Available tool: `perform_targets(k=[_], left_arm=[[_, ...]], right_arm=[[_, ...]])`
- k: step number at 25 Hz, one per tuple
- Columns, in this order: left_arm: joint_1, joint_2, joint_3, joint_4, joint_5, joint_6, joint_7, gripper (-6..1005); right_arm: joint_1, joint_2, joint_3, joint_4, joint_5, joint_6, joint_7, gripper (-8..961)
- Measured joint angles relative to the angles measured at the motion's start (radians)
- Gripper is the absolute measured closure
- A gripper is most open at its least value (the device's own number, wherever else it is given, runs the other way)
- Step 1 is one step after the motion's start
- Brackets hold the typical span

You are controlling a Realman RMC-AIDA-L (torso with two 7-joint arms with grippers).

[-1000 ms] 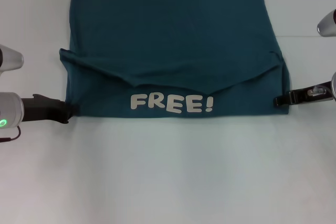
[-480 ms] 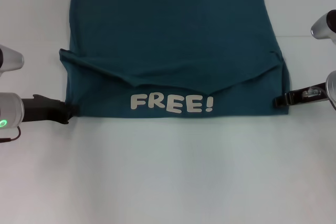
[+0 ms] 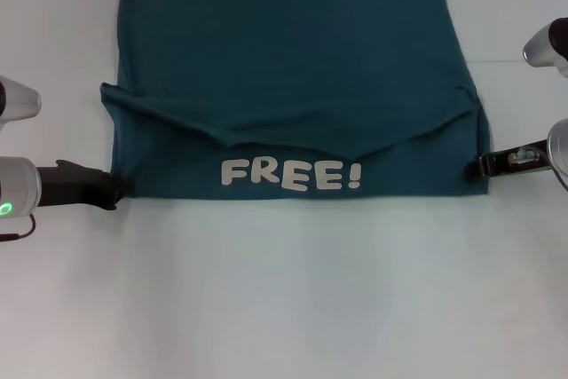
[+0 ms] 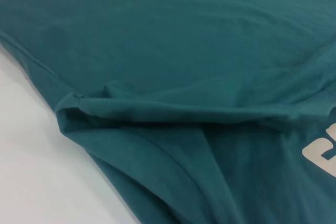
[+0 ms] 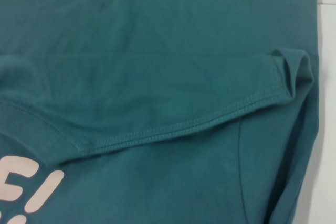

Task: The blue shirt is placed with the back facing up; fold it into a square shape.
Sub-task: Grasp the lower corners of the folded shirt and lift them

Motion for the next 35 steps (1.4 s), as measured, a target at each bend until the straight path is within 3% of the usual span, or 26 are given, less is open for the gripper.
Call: perform_targets(k=[3, 13, 16, 22, 31, 35], left_arm=[[0.000, 0.000, 0.000, 0.000, 0.000, 0.000, 0.000, 947], [0.000, 0.000, -0.001, 0.000, 0.000, -0.001, 0.000, 946], [0.004, 0.000, -0.003, 0.000, 0.000, -0.001, 0.000, 946], [0.025, -0.004, -0.001, 0.021, -0.005, 0.028, -0.004, 946], [0.089, -0.032, -0.003, 0.102, -0.009, 0.098, -0.001, 947], [0.124, -0.055, -0.003, 0.162, -0.012, 0.158, 0.021, 947]], right_arm=[[0.000, 0.000, 0.000, 0.001, -0.001, 0.003, 0.003, 699], [-0.007, 0.000, -0.007, 0.001, -0.002, 0.004, -0.004, 817], [-0.014, 0.001, -0.009, -0.005, -0.003, 0.004, -0.006, 927], [-0.042, 0.010, -0.034, -0.039, 0.000, -0.004, -0.024, 926], [-0.238, 0.017, -0.251, -0.299, 0.066, -0.033, 0.058, 929], [-0.339, 0.017, -0.316, -0.412, 0.079, -0.049, 0.082, 929]])
